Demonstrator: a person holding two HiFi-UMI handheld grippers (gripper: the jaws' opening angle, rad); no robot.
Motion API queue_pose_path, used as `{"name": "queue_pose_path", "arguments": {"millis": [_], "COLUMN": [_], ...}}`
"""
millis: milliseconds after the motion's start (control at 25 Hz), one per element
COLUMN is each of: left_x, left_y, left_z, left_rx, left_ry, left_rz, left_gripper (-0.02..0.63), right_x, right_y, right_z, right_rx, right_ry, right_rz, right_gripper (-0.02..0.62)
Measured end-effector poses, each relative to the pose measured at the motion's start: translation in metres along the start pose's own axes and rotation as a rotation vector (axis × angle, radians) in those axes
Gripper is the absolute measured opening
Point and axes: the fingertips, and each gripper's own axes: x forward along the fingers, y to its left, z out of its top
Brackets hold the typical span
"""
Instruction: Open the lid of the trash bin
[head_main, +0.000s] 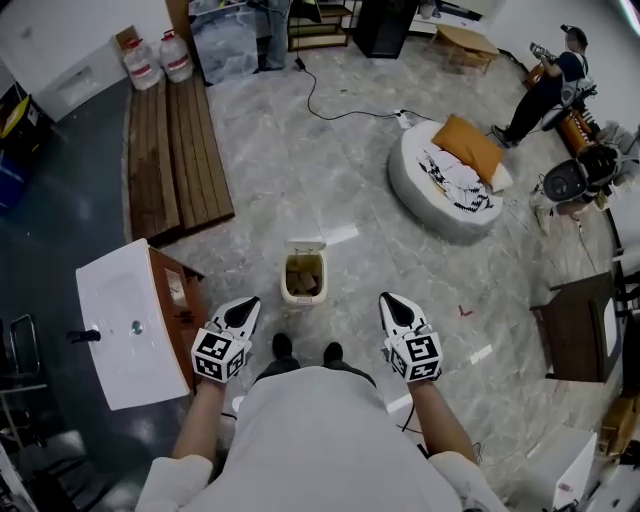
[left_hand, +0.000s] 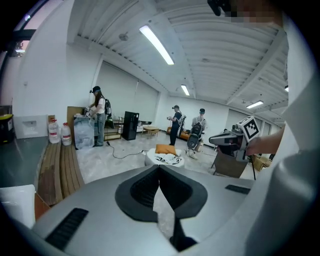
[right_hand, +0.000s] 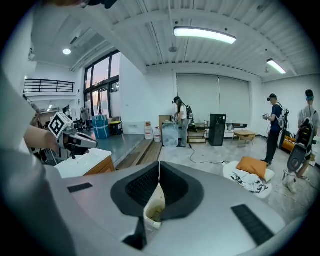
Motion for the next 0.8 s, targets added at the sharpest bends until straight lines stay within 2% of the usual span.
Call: {"name": "queue_pose_path", "arguments": {"millis": [160,800], "left_x": [-0.004,-0.008], "left_y": [-0.008,-0.013], "left_z": [0.019,0.027], "left_rx": [0.016,0.015], "left_ry": [-0.041,-0.078], "left_rz": [0.011,0.049], "left_gripper": [0.018,0.018], "right_x": [-0.008,-0.018], "right_y": [-0.011,-0.016], "right_z": [0.011,0.017], "right_rx": [-0.006,-0.019], "right_ry": [-0.029,-0.059], "right_rz": [-0.003,0.010], "right_gripper": [0.031,0.031]}}
